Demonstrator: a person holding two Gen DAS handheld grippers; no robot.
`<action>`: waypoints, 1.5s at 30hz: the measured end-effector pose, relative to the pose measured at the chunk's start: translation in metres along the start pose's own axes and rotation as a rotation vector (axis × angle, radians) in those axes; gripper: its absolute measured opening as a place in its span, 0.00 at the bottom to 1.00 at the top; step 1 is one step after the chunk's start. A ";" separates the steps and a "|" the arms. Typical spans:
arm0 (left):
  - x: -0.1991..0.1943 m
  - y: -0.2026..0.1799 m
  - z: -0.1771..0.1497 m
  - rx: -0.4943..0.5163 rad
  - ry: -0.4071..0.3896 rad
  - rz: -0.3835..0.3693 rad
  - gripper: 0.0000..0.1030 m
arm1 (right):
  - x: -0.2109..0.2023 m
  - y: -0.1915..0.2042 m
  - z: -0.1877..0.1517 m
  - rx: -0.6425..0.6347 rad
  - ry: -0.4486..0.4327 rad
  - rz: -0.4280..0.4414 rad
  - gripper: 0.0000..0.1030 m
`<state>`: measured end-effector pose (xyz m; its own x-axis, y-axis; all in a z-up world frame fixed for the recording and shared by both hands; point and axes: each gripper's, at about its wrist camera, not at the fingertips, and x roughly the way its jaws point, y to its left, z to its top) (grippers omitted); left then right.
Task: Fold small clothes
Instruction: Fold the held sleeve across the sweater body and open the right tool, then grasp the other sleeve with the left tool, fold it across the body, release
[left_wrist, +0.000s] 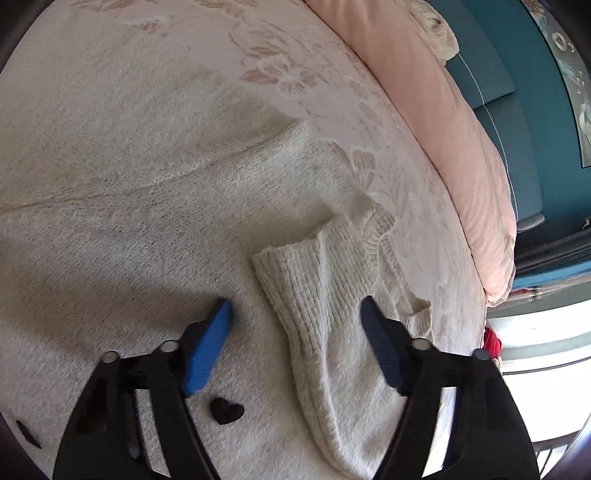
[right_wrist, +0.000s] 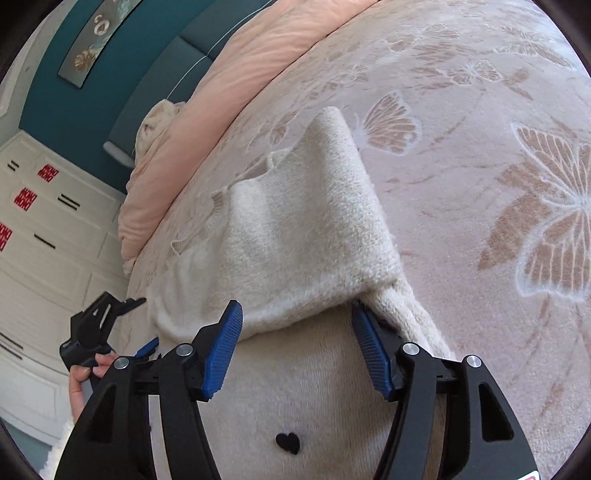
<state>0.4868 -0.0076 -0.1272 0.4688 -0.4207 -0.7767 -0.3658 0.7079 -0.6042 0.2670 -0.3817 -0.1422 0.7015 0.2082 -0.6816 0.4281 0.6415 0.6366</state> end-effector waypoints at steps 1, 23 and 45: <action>0.002 -0.003 0.002 0.012 0.015 0.002 0.22 | 0.003 0.000 0.003 0.006 -0.007 -0.006 0.59; -0.038 0.064 -0.012 0.080 -0.062 -0.097 0.18 | -0.025 0.018 -0.013 -0.150 -0.050 -0.178 0.15; -0.241 0.351 0.195 -0.376 -0.519 0.264 0.28 | -0.045 0.060 -0.201 -0.637 -0.025 -0.223 0.60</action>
<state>0.4021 0.4534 -0.1173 0.6156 0.1305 -0.7771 -0.7303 0.4649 -0.5005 0.1464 -0.2043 -0.1461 0.6516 0.0082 -0.7586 0.1499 0.9788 0.1393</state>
